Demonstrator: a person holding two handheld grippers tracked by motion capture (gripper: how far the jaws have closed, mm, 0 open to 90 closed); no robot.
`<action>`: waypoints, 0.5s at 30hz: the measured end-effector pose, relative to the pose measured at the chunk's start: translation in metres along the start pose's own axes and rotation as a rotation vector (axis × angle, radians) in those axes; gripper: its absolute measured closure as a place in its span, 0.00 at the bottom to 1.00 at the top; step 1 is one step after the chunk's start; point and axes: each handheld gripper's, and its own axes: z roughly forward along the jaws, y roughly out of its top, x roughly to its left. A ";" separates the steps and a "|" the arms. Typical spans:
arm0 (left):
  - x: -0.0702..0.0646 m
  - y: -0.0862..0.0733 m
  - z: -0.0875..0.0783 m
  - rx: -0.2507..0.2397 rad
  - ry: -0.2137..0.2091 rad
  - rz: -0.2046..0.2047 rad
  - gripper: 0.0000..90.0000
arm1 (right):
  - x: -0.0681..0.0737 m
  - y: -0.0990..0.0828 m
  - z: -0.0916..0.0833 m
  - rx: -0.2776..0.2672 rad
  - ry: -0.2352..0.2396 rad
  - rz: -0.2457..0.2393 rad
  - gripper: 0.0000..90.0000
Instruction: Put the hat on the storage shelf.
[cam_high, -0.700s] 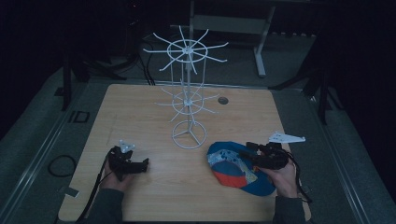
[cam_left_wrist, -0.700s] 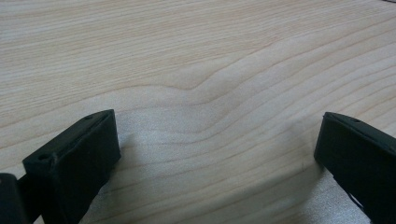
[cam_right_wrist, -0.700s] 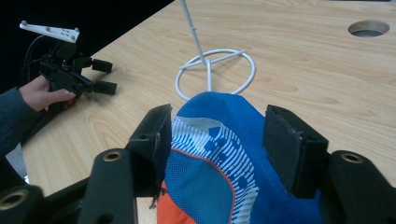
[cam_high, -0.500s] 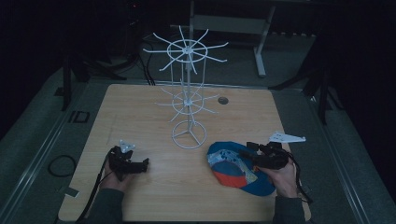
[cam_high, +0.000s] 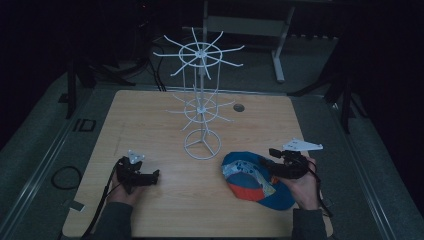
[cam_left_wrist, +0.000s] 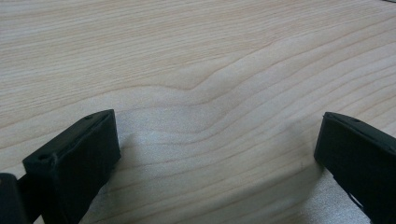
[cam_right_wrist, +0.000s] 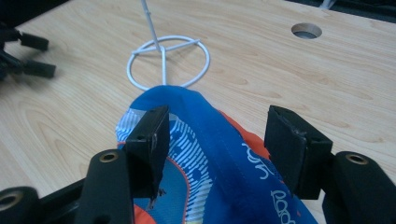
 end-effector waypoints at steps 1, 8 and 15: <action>0.000 0.000 0.000 0.000 0.000 0.000 0.00 | 0.000 0.000 0.000 0.000 0.000 0.000 0.45; 0.000 0.000 0.000 0.000 0.000 0.000 0.00 | -0.001 0.008 0.002 0.039 -0.011 -0.043 0.45; 0.000 0.000 0.000 0.000 0.000 0.000 0.00 | -0.003 0.014 0.005 0.064 -0.008 -0.068 0.45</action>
